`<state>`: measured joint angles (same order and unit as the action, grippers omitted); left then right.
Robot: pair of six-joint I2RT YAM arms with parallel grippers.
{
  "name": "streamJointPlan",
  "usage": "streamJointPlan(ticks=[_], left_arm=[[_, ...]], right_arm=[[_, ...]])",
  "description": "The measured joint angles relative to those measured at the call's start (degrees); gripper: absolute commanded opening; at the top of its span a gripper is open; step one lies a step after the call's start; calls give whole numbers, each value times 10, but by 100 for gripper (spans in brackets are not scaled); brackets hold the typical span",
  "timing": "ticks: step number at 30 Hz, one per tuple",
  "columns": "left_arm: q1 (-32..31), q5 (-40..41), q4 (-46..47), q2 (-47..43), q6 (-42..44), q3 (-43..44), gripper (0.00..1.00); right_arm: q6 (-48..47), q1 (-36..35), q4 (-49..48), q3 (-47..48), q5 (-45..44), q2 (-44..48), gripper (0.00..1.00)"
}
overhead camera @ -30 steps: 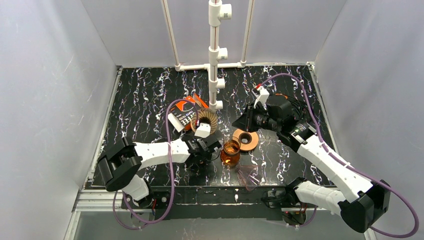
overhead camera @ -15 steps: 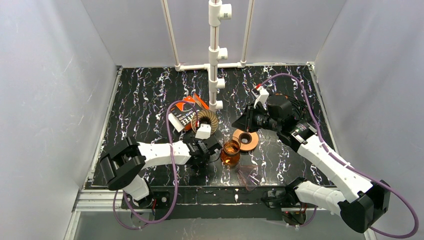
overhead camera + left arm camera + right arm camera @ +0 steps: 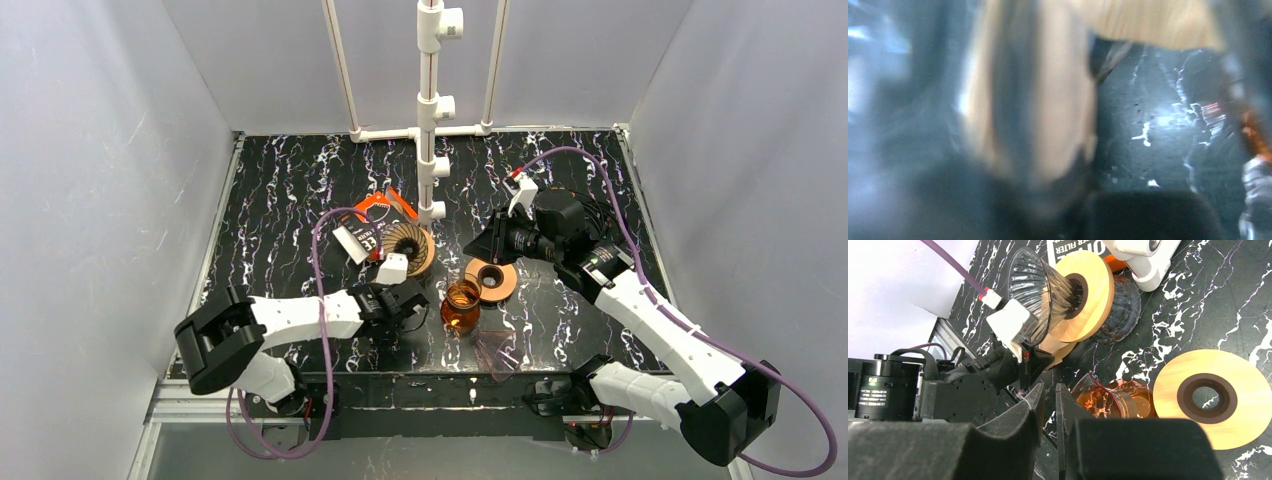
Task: Place the coffee filter in the dripper
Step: Pick up the coffee filter from the center of the board.
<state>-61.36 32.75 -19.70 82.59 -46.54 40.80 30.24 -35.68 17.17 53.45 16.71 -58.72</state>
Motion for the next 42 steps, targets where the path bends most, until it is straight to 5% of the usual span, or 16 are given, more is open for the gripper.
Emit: streamJointPlan(ticks=[20, 26, 32, 42], left_arm=[[0, 54, -165, -235, -21, -19, 0], [0, 55, -205, -349, -6, 12, 0], [0, 29, -144, -431, 48, 55, 0], [0, -65, -39, -342, 160, 167, 0]], right_arm=[[0, 0, -1, 0, 17, -13, 36], [8, 0, -8, 3, 43, -33, 55], [39, -1, -52, 3, 89, -43, 71], [101, -28, -139, 6, 130, -47, 93]])
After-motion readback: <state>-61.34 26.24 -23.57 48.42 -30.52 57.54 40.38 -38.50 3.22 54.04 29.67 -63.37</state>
